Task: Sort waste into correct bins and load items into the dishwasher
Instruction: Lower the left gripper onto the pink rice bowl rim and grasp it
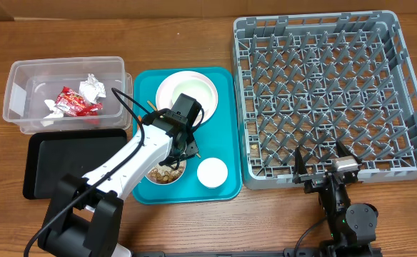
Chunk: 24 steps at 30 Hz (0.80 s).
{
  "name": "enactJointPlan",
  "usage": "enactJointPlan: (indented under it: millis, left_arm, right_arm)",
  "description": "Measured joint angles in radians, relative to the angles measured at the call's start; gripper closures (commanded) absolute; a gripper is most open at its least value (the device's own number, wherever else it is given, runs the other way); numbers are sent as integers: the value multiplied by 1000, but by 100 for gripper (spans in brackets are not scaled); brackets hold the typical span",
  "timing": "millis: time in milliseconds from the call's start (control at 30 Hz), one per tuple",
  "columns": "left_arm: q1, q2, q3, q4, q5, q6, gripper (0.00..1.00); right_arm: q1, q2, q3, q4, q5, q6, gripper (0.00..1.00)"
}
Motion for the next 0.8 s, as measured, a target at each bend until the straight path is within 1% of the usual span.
enactJointPlan:
  millis: [333, 633, 800]
  left_arm:
    - [-7, 0, 0, -1, 52, 0, 66]
    - [-19, 0, 0, -23, 61, 0, 66]
    - [-20, 0, 0, -31, 63, 0, 68]
  right_arm:
    - [0, 0, 0, 0, 0, -1, 0]
    - [0, 0, 0, 0, 0, 0, 0]
    - [0, 0, 0, 0, 0, 0, 0]
